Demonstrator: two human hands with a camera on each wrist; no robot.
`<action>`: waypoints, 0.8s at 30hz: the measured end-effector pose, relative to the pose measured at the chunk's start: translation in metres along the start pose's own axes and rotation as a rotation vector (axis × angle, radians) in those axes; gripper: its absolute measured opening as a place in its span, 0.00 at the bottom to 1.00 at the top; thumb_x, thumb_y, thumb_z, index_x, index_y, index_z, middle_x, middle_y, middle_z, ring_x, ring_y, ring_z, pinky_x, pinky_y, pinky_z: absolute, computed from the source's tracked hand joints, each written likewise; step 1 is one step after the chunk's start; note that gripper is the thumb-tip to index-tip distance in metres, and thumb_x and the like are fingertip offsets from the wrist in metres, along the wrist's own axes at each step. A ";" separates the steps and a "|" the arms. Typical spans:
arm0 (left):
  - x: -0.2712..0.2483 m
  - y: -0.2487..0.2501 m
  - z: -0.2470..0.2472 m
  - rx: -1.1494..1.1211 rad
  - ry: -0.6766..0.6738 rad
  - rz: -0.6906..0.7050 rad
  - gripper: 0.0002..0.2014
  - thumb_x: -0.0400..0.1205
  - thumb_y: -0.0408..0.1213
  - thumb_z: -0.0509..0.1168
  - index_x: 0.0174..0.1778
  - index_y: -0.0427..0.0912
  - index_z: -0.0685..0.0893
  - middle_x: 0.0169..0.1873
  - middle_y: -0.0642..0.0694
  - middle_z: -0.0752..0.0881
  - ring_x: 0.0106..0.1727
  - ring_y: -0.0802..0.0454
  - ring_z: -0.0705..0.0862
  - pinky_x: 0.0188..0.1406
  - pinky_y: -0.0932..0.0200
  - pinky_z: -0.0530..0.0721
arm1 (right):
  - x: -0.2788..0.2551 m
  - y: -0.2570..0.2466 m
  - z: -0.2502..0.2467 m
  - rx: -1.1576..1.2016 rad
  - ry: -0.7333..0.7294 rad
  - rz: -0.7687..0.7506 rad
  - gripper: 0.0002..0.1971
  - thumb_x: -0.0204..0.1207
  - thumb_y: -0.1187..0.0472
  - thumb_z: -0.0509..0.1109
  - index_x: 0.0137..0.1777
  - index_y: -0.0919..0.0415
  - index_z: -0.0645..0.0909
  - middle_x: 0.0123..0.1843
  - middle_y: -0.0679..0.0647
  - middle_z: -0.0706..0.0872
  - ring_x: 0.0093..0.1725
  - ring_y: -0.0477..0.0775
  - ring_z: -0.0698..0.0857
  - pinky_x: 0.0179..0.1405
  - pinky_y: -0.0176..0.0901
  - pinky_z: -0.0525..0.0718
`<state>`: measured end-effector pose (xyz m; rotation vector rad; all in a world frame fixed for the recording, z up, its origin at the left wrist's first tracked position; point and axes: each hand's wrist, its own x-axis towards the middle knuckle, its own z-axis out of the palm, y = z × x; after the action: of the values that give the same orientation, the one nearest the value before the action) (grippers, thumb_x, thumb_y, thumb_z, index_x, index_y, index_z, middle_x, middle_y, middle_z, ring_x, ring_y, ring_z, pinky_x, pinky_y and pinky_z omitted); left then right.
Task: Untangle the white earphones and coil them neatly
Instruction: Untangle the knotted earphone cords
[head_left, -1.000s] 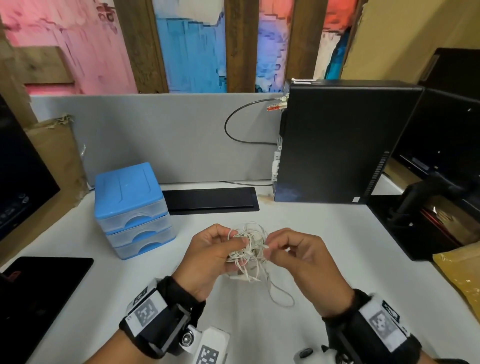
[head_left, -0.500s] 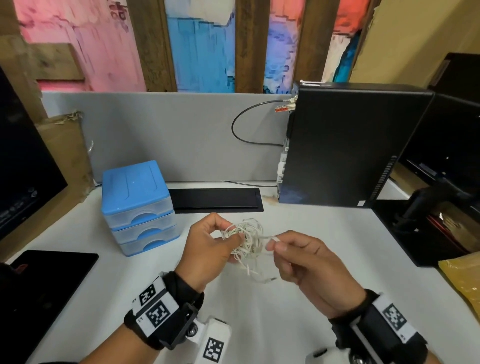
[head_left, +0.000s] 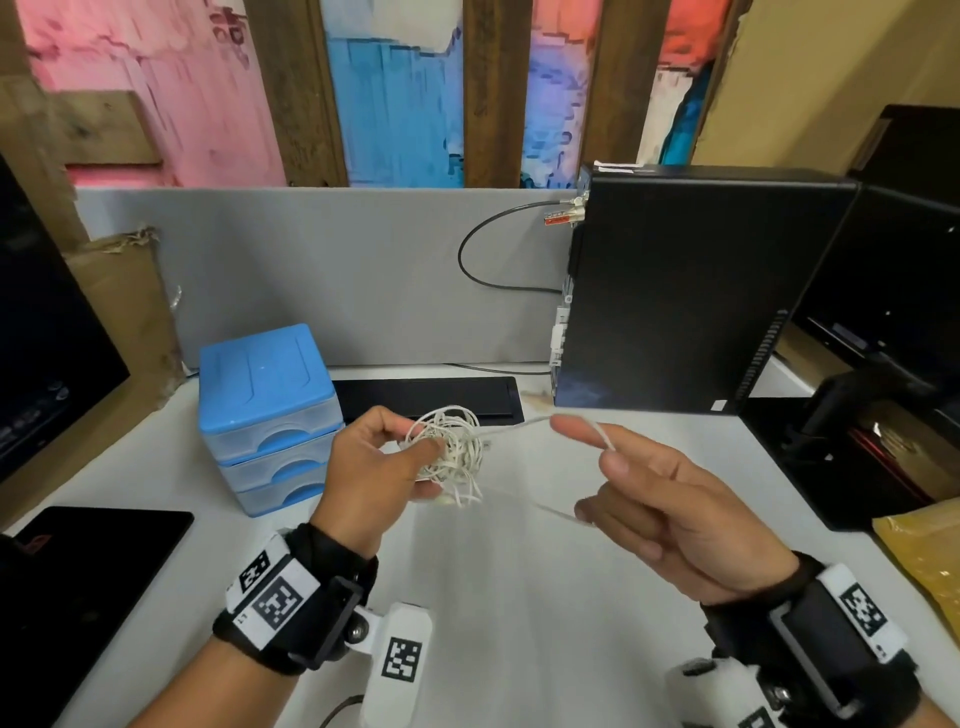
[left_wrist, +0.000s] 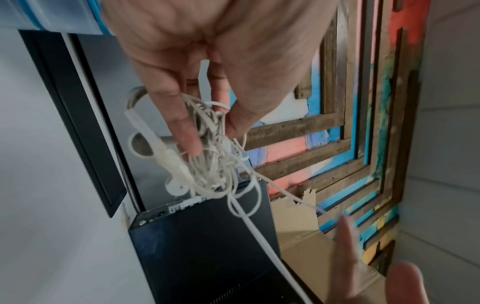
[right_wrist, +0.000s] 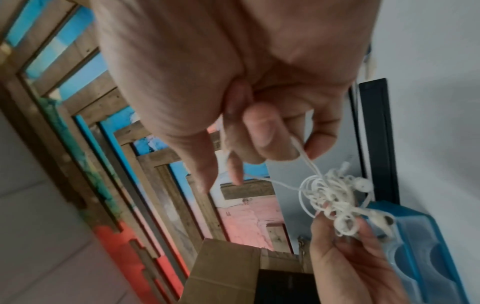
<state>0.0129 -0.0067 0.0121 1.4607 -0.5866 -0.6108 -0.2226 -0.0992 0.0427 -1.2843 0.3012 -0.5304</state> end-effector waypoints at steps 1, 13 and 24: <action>0.000 -0.002 0.001 0.008 0.003 -0.012 0.11 0.76 0.22 0.74 0.36 0.38 0.79 0.47 0.33 0.88 0.33 0.46 0.91 0.25 0.56 0.87 | -0.002 -0.003 0.000 -0.008 -0.015 -0.061 0.25 0.68 0.40 0.80 0.61 0.53 0.89 0.21 0.48 0.72 0.23 0.51 0.73 0.54 0.57 0.69; -0.002 0.007 -0.003 0.005 -0.009 0.141 0.09 0.76 0.22 0.74 0.39 0.35 0.80 0.42 0.40 0.90 0.37 0.41 0.92 0.31 0.48 0.90 | -0.002 -0.014 0.011 0.119 -0.016 0.075 0.31 0.66 0.36 0.78 0.35 0.69 0.80 0.25 0.68 0.82 0.18 0.60 0.81 0.31 0.50 0.86; -0.042 0.005 0.025 0.130 -0.192 0.369 0.10 0.76 0.23 0.75 0.42 0.40 0.82 0.40 0.54 0.89 0.41 0.53 0.92 0.33 0.57 0.89 | 0.006 0.010 0.031 -0.192 0.072 0.267 0.23 0.73 0.42 0.71 0.49 0.65 0.83 0.27 0.59 0.77 0.19 0.50 0.66 0.23 0.40 0.71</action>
<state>-0.0346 0.0046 0.0183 1.3751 -1.0360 -0.4285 -0.2004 -0.0754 0.0419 -1.3860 0.5864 -0.3256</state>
